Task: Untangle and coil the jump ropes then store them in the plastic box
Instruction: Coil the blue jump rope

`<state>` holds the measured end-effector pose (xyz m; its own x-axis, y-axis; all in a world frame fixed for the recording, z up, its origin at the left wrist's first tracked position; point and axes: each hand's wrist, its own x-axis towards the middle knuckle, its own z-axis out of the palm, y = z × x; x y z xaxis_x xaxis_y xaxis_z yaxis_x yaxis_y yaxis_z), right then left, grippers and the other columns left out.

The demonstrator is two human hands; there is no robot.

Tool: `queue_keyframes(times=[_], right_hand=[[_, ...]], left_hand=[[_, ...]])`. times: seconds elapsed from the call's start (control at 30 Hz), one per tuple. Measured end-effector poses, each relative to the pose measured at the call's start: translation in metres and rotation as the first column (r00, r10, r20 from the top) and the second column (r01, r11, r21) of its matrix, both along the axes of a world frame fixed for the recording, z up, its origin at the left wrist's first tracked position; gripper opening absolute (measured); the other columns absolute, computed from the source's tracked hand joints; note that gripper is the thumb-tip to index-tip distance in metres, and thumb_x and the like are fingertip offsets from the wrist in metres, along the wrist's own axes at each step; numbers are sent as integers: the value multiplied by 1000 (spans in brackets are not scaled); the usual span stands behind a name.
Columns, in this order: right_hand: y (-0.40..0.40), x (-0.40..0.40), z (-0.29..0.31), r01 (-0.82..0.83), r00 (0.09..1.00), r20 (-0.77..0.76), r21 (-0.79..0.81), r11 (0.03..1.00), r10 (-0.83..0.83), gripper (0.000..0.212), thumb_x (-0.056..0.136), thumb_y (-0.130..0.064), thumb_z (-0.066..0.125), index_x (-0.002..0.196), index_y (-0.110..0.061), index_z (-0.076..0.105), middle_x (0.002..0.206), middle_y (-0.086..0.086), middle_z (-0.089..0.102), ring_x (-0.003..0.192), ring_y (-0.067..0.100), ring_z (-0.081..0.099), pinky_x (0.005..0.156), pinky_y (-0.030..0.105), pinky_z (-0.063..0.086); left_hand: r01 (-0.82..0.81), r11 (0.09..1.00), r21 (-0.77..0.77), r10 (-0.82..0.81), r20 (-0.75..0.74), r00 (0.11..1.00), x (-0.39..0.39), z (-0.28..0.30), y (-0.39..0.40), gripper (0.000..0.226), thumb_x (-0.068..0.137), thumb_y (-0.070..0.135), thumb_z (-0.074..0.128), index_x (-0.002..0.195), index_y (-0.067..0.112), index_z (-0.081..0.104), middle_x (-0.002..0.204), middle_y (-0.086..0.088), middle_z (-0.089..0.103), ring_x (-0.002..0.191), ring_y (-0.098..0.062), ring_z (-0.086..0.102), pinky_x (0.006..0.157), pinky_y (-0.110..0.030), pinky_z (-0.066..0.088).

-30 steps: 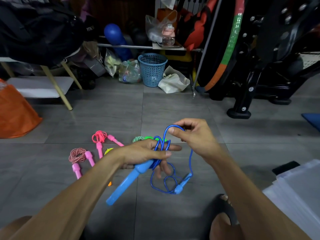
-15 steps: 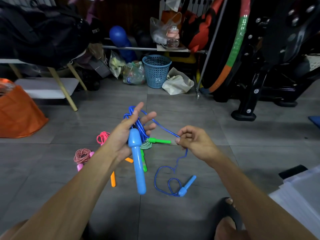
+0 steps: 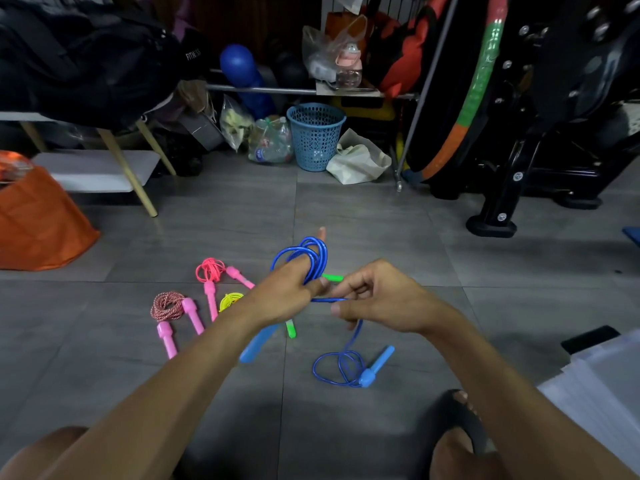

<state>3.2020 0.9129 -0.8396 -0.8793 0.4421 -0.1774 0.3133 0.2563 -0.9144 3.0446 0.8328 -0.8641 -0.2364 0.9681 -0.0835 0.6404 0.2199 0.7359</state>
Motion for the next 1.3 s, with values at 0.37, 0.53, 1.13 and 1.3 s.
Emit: queue_keyframes(times=[0.37, 0.53, 1.13, 1.3], right_hand=[[36, 26, 4, 409, 888, -309, 199, 891, -339, 16, 86, -4, 64, 85, -18, 71, 54, -15, 61, 52, 4, 54, 56, 13, 43], [42, 12, -8, 508, 833, -338, 155, 847, -438, 7, 84, -14, 69, 80, -19, 68, 56, -3, 54, 53, 16, 50, 55, 29, 44], [42, 0, -46, 550, 833, -55, -32, 835, -550, 24, 86, -21, 68, 67, -10, 59, 48, 2, 43, 38, 10, 33, 38, 18, 28], [8, -9, -42, 241, 969, 37, 43, 970, -243, 25, 84, -22, 70, 70, -2, 64, 47, -4, 43, 40, 3, 35, 42, 16, 32]], left_hand=[[228, 943, -244, -128, 367, 921, 10, -4, -4, 45, 90, 58, 45, 97, 16, 60, 60, -8, 67, 46, -19, 58, 53, -26, 45], [357, 923, -146, -198, 615, 763, 22, 3, -5, 29, 96, 26, 49, 121, 17, 60, 55, -5, 60, 44, -18, 56, 50, -24, 47], [-225, 970, 94, -105, 994, -41, -4, 18, -2, 51, 80, 39, 53, 126, 18, 58, 76, -2, 70, 45, -10, 55, 42, -19, 49], [-297, 954, 32, -21, 999, 43, -2, 15, 3, 57, 81, 15, 52, 137, 23, 43, 103, -15, 71, 88, -30, 71, 78, -32, 56]])
